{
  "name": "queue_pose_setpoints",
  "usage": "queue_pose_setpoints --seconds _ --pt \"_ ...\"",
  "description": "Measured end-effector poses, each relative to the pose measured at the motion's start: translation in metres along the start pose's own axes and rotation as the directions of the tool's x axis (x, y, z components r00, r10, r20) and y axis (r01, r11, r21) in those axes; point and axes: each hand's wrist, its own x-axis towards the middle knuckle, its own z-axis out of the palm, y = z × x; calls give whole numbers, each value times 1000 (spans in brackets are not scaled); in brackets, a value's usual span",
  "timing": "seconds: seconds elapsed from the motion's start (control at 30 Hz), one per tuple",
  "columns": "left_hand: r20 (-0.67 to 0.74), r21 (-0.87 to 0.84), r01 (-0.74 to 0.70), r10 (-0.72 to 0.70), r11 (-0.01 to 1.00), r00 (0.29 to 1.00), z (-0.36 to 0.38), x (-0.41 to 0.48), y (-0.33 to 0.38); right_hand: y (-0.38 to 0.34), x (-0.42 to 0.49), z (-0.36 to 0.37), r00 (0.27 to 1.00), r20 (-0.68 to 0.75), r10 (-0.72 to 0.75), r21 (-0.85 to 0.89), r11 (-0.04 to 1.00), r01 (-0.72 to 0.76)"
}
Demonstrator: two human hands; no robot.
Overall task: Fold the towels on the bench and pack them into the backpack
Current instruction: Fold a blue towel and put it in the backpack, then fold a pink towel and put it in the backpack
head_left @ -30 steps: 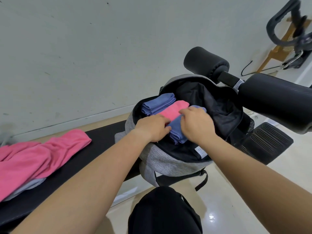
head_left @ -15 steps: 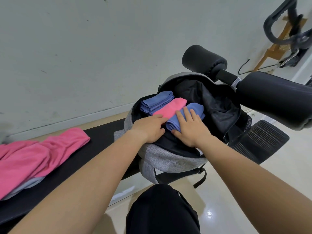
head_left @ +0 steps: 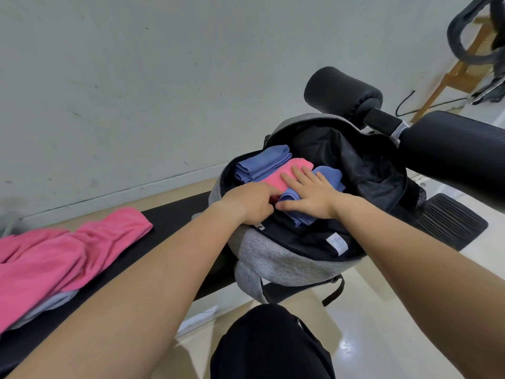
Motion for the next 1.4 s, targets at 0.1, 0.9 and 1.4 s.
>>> queue_pose_setpoints --seconds 0.1,0.9,1.4 --pt "-194 18 71 -66 997 979 -13 -1 -1 -4 1 6 998 59 9 -41 999 -7" --pt "-420 -164 188 -241 968 875 -42 -57 -70 -83 22 -50 946 -303 -114 29 991 129" --pt "-423 -109 652 -628 750 653 -16 -309 -182 -355 12 25 888 -159 -431 320 829 459"
